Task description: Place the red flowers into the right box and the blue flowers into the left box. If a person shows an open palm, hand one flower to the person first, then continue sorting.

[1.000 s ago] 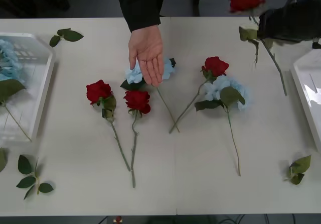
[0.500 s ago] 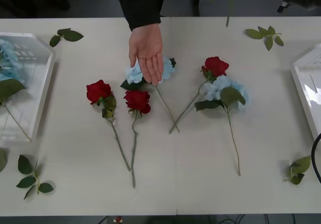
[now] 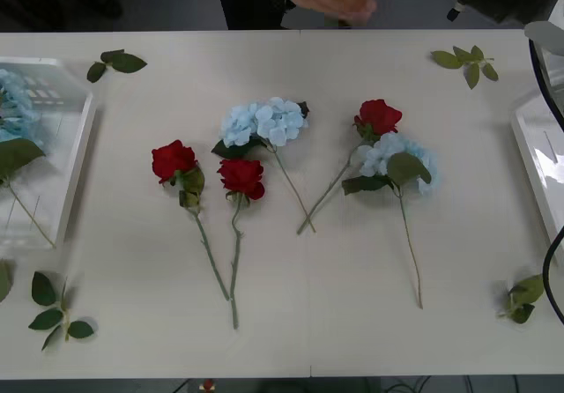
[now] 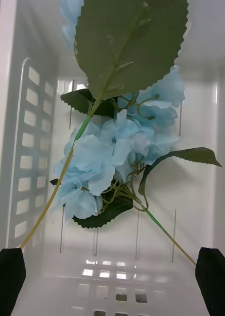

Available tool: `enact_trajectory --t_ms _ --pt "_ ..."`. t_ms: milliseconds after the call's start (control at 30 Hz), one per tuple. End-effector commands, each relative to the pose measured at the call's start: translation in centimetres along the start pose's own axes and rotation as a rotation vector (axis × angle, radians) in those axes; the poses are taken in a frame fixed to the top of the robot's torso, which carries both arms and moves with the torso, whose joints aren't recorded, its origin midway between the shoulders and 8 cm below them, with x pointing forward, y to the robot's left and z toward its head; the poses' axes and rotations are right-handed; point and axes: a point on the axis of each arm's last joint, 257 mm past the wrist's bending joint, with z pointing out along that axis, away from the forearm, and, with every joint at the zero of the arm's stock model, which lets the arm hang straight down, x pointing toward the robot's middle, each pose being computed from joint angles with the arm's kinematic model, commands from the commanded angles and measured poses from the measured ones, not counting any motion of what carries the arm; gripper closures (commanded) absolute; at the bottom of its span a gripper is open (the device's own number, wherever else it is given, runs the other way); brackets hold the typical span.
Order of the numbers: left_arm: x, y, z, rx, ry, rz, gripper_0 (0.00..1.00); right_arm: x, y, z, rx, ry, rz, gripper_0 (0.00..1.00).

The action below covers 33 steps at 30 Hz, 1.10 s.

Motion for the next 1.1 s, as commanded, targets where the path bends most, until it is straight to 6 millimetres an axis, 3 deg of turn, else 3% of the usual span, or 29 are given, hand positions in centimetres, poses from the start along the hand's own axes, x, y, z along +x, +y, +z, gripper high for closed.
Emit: enact_trajectory --t_ms 33,233,267,300,333,400,1033,1067,1100 --pt "-1.6 1.6 -1.5 -0.051 -0.027 0.038 0.0 -1.6 -0.1 -0.3 0.007 -0.031 -0.04 1.0" --pt "-1.5 1.6 -1.5 -0.052 -0.027 0.038 0.0 -1.6 -0.1 -0.3 0.007 -0.031 -0.04 0.99" --pt "-1.5 1.6 -1.5 -0.051 -0.028 0.037 0.0 -1.6 -0.1 -0.3 0.007 -0.031 -0.04 0.92" --pt "-1.5 1.6 -1.5 -0.051 -0.027 0.038 0.0 -1.6 -0.1 -0.3 0.007 -0.031 -0.04 0.6" --pt "-1.5 1.6 -1.5 -0.051 -0.028 0.036 0.0 -1.6 -0.1 -0.3 0.007 -0.031 -0.04 0.22" --pt "-1.5 1.6 -1.5 -0.052 -0.027 0.039 0.0 -1.6 -0.1 -0.3 0.007 -0.031 -0.04 0.0" --pt "-1.5 1.6 -1.5 -0.052 -0.03 0.04 0.0 -1.6 -0.1 -0.3 0.007 -0.031 -0.04 0.0" --pt "-1.6 1.7 -1.5 -0.054 -0.031 0.04 0.0 0.3 -1.1 -1.1 0.025 0.011 -0.034 0.0" --pt "-1.5 1.6 -1.5 -0.051 -0.028 0.038 0.0 0.6 -1.2 -1.2 0.028 0.021 -0.035 0.0"
